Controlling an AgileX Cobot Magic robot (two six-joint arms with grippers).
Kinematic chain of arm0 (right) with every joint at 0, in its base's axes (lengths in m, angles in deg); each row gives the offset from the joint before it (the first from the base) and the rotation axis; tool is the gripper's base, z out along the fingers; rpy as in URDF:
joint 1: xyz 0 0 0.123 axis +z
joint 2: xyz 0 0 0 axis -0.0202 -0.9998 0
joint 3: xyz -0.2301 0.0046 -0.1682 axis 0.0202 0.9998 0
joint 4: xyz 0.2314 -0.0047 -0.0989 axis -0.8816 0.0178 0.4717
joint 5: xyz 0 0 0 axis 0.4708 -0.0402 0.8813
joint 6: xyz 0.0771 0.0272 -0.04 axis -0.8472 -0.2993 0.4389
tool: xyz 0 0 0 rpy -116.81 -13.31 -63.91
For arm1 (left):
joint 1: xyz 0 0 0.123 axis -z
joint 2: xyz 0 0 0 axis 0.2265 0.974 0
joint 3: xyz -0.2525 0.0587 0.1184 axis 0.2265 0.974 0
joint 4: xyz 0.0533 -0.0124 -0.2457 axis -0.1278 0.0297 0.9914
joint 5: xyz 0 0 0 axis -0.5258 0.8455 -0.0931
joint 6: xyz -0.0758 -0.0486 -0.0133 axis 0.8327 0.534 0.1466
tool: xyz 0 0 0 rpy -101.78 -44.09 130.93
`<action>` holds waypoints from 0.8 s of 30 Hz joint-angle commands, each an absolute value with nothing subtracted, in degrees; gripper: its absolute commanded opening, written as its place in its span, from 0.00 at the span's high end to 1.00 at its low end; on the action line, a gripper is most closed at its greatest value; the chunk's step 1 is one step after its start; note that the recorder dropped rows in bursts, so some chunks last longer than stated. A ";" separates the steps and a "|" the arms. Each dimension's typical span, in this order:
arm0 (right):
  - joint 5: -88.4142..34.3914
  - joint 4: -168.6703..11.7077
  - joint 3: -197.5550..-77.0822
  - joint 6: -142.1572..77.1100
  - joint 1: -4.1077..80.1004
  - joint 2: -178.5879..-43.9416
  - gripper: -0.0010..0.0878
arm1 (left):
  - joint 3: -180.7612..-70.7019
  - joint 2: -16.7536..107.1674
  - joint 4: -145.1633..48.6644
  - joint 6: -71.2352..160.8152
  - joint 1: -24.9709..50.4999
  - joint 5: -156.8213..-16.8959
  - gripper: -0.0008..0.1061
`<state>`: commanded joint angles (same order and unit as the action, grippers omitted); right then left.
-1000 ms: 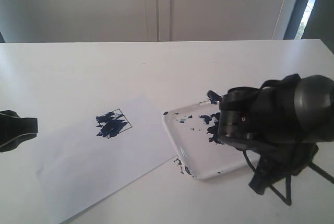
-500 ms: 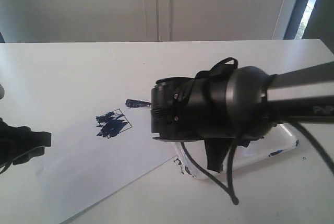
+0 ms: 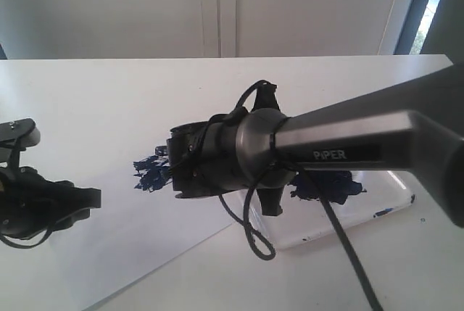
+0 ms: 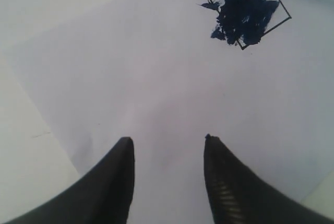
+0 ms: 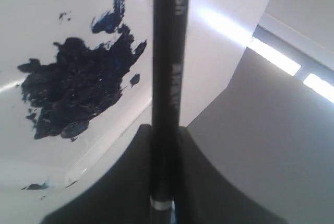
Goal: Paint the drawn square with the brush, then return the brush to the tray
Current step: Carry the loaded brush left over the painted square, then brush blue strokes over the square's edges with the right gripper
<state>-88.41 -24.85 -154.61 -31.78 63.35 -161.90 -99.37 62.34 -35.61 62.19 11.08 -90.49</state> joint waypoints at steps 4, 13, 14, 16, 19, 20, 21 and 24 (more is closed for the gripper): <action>-88.41 -24.42 -156.67 -30.97 63.35 -163.56 0.99 | -99.37 65.49 -35.53 62.43 11.08 -91.64 0.54; -88.41 -24.17 -157.06 -30.70 63.35 -165.01 0.99 | -99.37 70.07 -35.36 63.52 11.08 -92.73 0.54; -88.41 -24.17 -157.06 -30.70 63.35 -165.01 0.99 | -99.37 70.47 -35.36 63.65 11.08 -92.72 0.54; -88.41 -24.17 -157.06 -30.70 63.35 -165.01 0.99 | -99.37 70.83 -35.26 63.90 11.08 -92.72 0.54; -88.41 -24.28 -157.06 -30.70 63.35 -165.01 0.99 | -99.37 70.83 -35.26 63.90 11.08 -92.72 0.54; -88.41 -24.28 -157.06 -30.70 63.35 -165.01 0.99 | -99.37 70.83 -35.26 63.90 11.08 -92.72 0.54; -88.41 -24.28 -157.06 -30.70 63.22 -165.01 0.99 | -99.37 70.83 -35.26 63.90 11.08 -92.72 0.54; -88.41 -24.28 -157.06 -30.70 62.39 -165.01 0.99 | -99.37 70.83 -35.26 63.90 11.08 -92.48 0.54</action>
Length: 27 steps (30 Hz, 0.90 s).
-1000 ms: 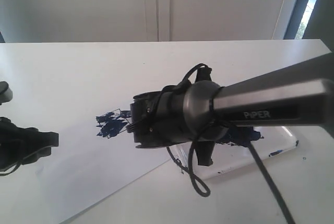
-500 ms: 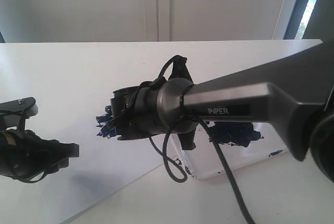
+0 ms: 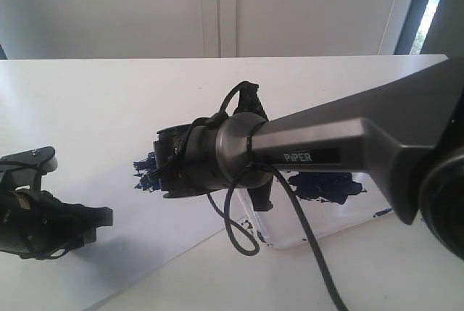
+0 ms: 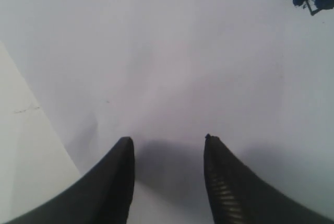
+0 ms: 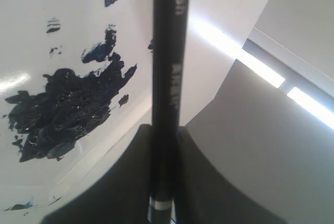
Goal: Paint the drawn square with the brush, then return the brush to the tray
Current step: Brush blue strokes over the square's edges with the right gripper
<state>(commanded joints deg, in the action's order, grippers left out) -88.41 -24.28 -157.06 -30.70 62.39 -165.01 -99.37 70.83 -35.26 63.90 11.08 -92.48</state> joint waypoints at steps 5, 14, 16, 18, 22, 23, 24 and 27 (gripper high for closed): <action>-88.41 -24.51 -157.06 -30.70 60.58 -165.01 0.99 | -99.37 70.83 -35.26 63.90 11.08 -91.92 0.54; -88.41 -24.87 -157.06 -30.70 60.32 -165.01 0.99 | -99.37 70.83 -35.26 63.90 11.08 -92.30 0.54; -88.41 -25.60 -157.06 -30.70 60.32 -165.01 0.99 | -99.37 70.56 -35.26 63.90 11.08 -94.12 0.54; -88.41 -26.64 -156.95 -30.70 60.59 -165.01 0.99 | -99.48 70.20 -35.26 63.90 11.08 -95.96 0.54; -88.41 -26.95 -156.95 -30.70 61.70 -165.01 0.99 | -99.48 70.09 -35.48 63.90 11.08 -96.68 0.54; -88.41 -26.95 -156.95 -30.70 62.28 -165.01 0.99 | -99.48 70.22 -35.86 63.90 11.08 -96.87 0.54; -88.41 -26.95 -156.95 -30.70 62.68 -165.01 0.99 | -99.48 70.39 -36.38 63.90 11.08 -97.21 0.54; -88.41 -26.95 -156.95 -30.70 64.03 -165.01 0.99 | -99.48 71.72 -38.58 64.03 11.52 -98.42 0.54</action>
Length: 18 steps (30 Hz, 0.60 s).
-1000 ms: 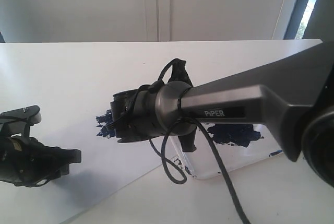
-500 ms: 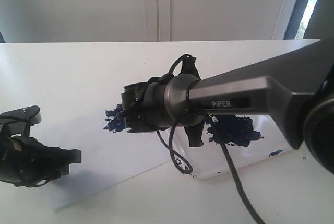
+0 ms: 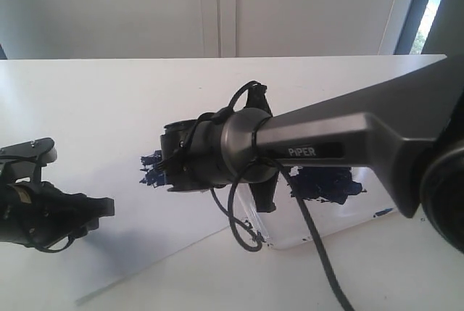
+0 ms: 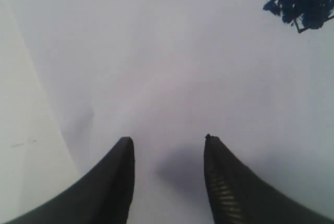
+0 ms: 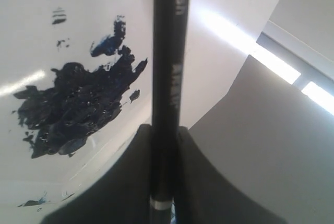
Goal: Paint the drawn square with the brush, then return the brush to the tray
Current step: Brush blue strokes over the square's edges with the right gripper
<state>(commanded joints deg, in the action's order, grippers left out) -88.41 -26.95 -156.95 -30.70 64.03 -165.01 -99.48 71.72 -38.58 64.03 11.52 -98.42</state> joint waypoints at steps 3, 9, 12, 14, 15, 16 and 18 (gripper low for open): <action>-88.41 -26.95 -156.95 -30.70 64.57 -165.01 0.99 | -99.48 73.41 -40.21 64.16 11.65 -98.25 0.54; -88.41 -26.95 -156.95 -30.70 64.92 -165.01 0.99 | -99.48 78.22 -40.21 63.62 11.65 -96.18 0.54; -88.41 -26.47 -156.95 -30.70 65.06 -165.01 0.99 | -99.48 80.09 -39.93 63.62 11.65 -95.90 0.54; -88.41 -26.08 -156.95 -30.70 64.91 -165.01 0.99 | -99.48 80.57 -39.66 63.62 11.55 -95.42 0.54; -88.41 -25.98 -156.95 -30.70 64.60 -165.01 0.99 | -99.48 80.70 -39.51 63.62 11.55 -95.20 0.54; -88.41 -25.67 -156.95 -30.70 64.33 -165.01 0.99 | -99.48 80.70 -39.38 63.62 11.55 -94.79 0.54; -88.41 -25.56 -156.95 -30.70 63.26 -165.01 0.99 | -99.48 80.70 -39.12 63.87 11.55 -94.63 0.54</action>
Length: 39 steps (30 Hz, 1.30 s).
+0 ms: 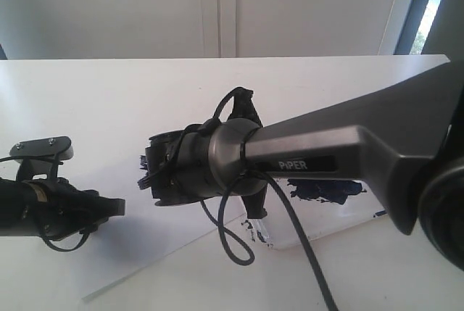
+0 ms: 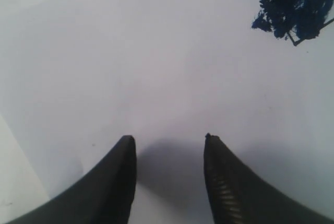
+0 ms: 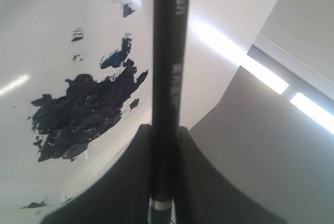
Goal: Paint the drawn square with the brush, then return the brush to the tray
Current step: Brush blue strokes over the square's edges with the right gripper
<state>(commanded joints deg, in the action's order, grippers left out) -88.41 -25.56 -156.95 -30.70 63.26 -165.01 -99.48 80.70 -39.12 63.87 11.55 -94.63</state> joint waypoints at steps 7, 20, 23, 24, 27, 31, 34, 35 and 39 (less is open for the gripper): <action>-88.41 -25.56 -156.95 -30.70 59.27 -165.01 0.99 | -99.48 80.70 -39.12 63.87 11.55 -94.14 0.54; -88.41 -29.48 -153.62 -30.70 59.17 -164.67 0.99 | -99.48 80.70 -39.12 64.31 11.55 -94.38 0.54; -88.41 -29.37 -152.26 -31.06 60.08 -164.45 0.99 | -99.48 80.70 -39.12 64.31 11.55 -94.53 0.54; -88.41 -29.47 -152.28 -31.28 60.53 -164.42 0.99 | -99.48 80.70 -39.12 64.31 11.55 -94.53 0.54; -88.41 -29.10 -152.28 -31.29 62.06 -164.42 0.99 | -99.48 80.70 -39.12 64.31 11.55 -94.53 0.54; -88.41 -26.85 -152.28 -31.29 62.77 -164.42 0.99 | -99.48 80.70 -39.12 64.57 11.55 -94.29 0.54; -88.41 -24.63 -152.28 -31.29 62.45 -164.42 0.99 | -99.48 80.70 -39.12 64.57 11.55 -94.04 0.54; -88.41 -24.00 -152.38 -31.29 62.23 -164.42 0.99 | -99.48 80.70 -39.12 64.57 11.55 -93.83 0.54; -88.41 -23.51 -152.38 -31.29 60.60 -164.55 0.99 | -99.48 80.70 -39.12 64.57 11.55 -93.73 0.54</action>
<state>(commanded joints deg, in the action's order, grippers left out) -88.41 -23.51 -152.38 -31.29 60.60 -164.55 -99.48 80.70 -39.12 64.57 11.55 -93.73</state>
